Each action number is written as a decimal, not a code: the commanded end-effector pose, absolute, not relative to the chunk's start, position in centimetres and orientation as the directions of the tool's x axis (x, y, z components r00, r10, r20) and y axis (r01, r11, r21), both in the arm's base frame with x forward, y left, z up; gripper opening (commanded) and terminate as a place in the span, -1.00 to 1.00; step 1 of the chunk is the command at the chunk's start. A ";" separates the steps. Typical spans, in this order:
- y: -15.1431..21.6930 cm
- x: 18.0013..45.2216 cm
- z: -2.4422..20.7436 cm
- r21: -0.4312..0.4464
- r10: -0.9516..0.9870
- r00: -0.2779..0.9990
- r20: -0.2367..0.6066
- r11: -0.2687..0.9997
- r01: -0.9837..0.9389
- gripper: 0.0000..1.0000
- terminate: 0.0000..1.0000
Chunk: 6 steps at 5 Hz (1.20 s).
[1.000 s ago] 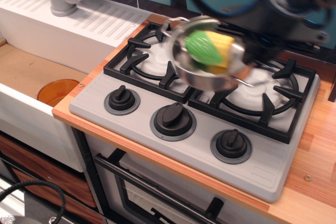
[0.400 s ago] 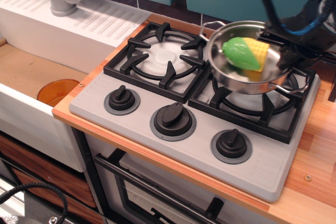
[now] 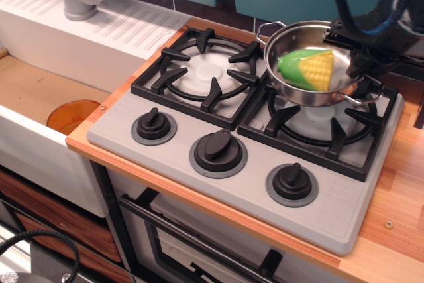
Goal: Put corncob in pot or pan an put pot or pan on stove
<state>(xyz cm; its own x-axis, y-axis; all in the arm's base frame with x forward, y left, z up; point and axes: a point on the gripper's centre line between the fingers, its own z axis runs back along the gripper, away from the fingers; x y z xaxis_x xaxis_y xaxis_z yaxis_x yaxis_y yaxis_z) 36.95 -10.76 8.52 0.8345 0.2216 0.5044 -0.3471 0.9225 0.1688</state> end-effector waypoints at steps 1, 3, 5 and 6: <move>-11.3 38.2 10.4 0.113 0.238 0.815 0.528 0.932 -0.345 1.00 -1.00; -11.8 37.2 12.3 0.114 0.247 0.845 0.475 0.934 -0.337 1.00 -1.00; -10.2 35.3 15.6 0.114 0.232 0.884 0.406 0.947 -0.301 1.00 -1.00; -8.4 34.3 15.9 0.103 0.212 0.894 0.395 0.957 -0.272 1.00 -1.00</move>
